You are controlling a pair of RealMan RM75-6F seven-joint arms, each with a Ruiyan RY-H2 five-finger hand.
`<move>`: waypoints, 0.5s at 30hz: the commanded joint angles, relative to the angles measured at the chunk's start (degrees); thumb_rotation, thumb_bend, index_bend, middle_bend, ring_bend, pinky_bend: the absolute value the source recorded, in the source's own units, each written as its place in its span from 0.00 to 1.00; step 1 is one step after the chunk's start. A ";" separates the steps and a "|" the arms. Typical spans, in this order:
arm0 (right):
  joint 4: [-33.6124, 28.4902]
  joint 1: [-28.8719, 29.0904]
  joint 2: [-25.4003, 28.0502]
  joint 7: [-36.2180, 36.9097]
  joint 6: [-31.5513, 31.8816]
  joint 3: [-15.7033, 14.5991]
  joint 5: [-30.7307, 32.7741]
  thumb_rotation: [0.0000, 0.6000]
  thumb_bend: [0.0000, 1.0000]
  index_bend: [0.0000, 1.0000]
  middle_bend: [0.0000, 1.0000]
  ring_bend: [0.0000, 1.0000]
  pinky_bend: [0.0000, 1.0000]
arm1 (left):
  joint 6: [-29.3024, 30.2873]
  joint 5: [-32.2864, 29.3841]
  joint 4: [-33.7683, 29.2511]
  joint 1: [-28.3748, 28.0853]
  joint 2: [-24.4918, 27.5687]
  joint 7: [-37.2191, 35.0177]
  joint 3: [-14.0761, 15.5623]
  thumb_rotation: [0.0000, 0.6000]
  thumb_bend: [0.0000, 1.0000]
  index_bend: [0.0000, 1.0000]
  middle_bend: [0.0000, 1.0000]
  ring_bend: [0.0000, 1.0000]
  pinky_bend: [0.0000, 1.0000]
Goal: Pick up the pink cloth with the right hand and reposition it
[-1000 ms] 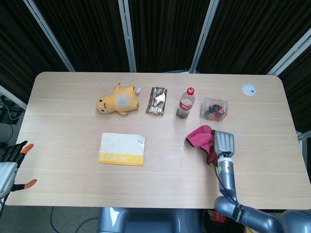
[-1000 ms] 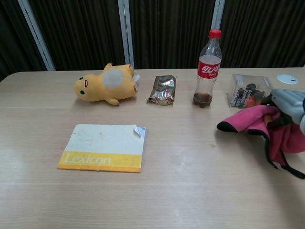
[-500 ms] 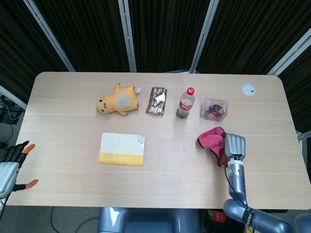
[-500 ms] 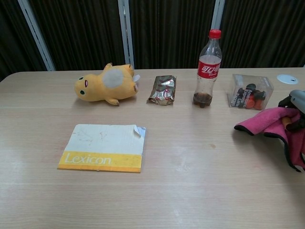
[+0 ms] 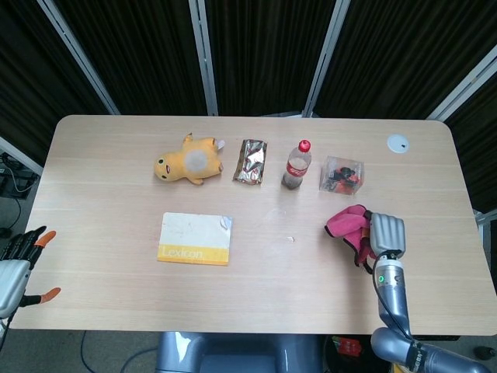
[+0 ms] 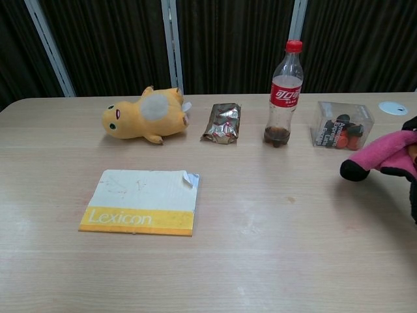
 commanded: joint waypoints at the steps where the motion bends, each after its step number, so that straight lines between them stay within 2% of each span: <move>1: -3.51 -1.72 2.95 1.41 0.75 -0.58 -0.30 1.00 0.63 0.76 0.60 0.52 0.76 | 0.04 -0.11 -0.10 0.03 -0.12 0.45 -0.02 1.00 0.03 0.09 0.00 0.00 0.00; 6: -8.45 -3.47 5.99 3.63 1.46 -1.92 -1.96 1.00 0.62 0.75 0.59 0.51 0.76 | 0.59 0.19 -0.32 0.20 -0.73 2.58 0.03 1.00 0.03 0.09 0.00 0.00 0.00; 8: -9.44 -3.68 6.61 4.23 1.18 -2.30 -2.32 1.00 0.56 0.69 0.56 0.47 0.76 | 0.75 0.15 -0.33 0.29 -0.91 2.95 0.02 1.00 0.03 0.09 0.00 0.00 0.00; 10: -10.97 -3.75 7.84 4.96 -0.69 -2.91 -1.68 1.00 0.41 0.52 0.41 0.33 0.63 | 0.80 -0.12 -0.42 0.37 -1.01 3.21 -0.03 1.00 0.03 0.09 0.00 0.00 0.00; 12: -12.38 -3.66 9.17 5.38 -2.06 -2.89 -0.44 1.00 0.24 0.27 0.16 0.09 0.43 | 1.03 -0.18 -0.37 0.44 -1.13 3.35 -0.13 1.00 0.03 0.09 0.00 0.00 0.00; 14: -12.86 -3.72 9.59 5.95 -1.89 -2.62 -0.28 1.00 0.16 0.16 0.05 0.01 0.34 | 1.19 -0.17 -0.29 0.50 -1.22 3.32 -0.17 1.00 0.03 0.09 0.00 0.00 0.00; 15: -12.93 -3.75 9.65 6.16 -1.60 -2.50 -0.42 1.00 0.14 0.13 0.02 0.00 0.31 | 1.21 -0.17 -0.28 0.52 -1.23 3.28 -0.18 1.00 0.03 0.09 0.00 0.00 0.00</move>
